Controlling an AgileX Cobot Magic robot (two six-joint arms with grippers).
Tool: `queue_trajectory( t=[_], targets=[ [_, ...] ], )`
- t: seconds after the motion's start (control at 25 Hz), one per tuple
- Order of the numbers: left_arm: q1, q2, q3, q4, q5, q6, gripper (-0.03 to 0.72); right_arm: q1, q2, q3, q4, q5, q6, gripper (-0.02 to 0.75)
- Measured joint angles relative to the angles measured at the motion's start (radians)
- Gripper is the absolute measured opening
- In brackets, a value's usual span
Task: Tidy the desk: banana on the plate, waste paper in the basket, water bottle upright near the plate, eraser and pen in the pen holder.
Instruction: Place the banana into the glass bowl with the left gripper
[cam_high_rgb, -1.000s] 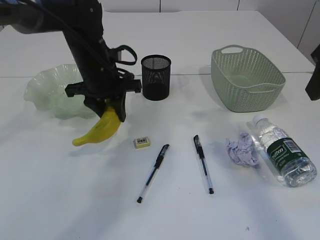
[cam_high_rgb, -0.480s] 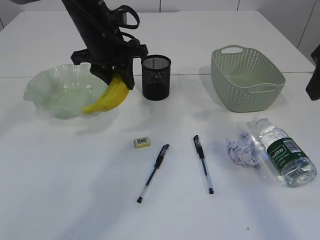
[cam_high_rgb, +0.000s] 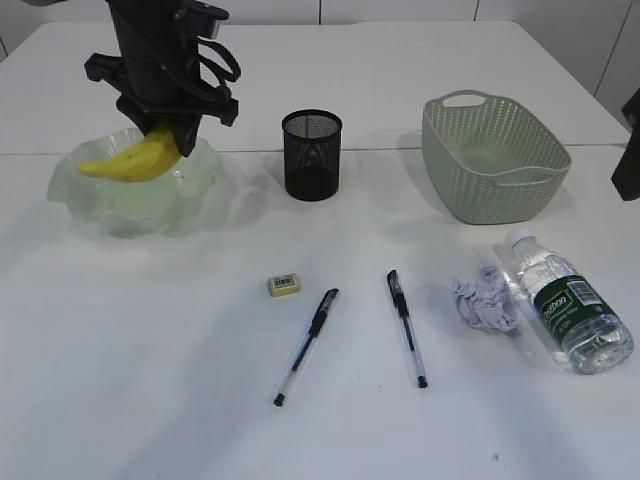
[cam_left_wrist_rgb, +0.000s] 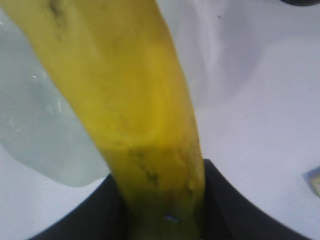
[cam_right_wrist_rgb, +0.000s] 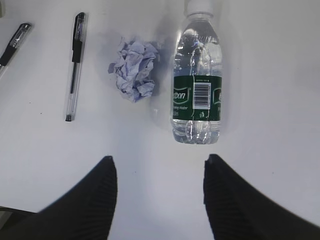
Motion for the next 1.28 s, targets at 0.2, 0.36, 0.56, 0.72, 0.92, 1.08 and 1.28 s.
queue_trajectory(
  t=[0.2, 0.36, 0.56, 0.72, 0.92, 1.08, 1.28],
  targets=[
    [0.029, 0.0, -0.002, 0.074, -0.03, 0.002, 0.244, 0.0, 0.0, 0.0, 0.0, 0.0, 0.0, 0.413],
    [0.072, 0.0, -0.002, 0.126, -0.039, 0.002, 0.244, 0.0, 0.0, 0.0, 0.0, 0.0, 0.0, 0.413],
    [0.142, 0.0, -0.002, 0.138, -0.041, 0.002, 0.244, 0.0, 0.0, 0.0, 0.0, 0.0, 0.0, 0.413],
    [0.181, 0.0, -0.002, 0.138, -0.075, 0.002, 0.244, 0.0, 0.0, 0.0, 0.0, 0.0, 0.0, 0.413],
    [0.21, 0.0, -0.002, 0.085, -0.203, 0.002, 0.244, 0.0, 0.0, 0.0, -0.002, 0.0, 0.0, 0.413],
    [0.212, 0.0, -0.002, 0.026, -0.291, 0.002, 0.244, 0.0, 0.0, 0.0, -0.002, 0.0, 0.0, 0.413],
    [0.214, 0.02, -0.002, 0.001, -0.331, 0.002, 0.244, 0.0, 0.0, 0.0, -0.002, 0.0, 0.0, 0.413]
  ],
)
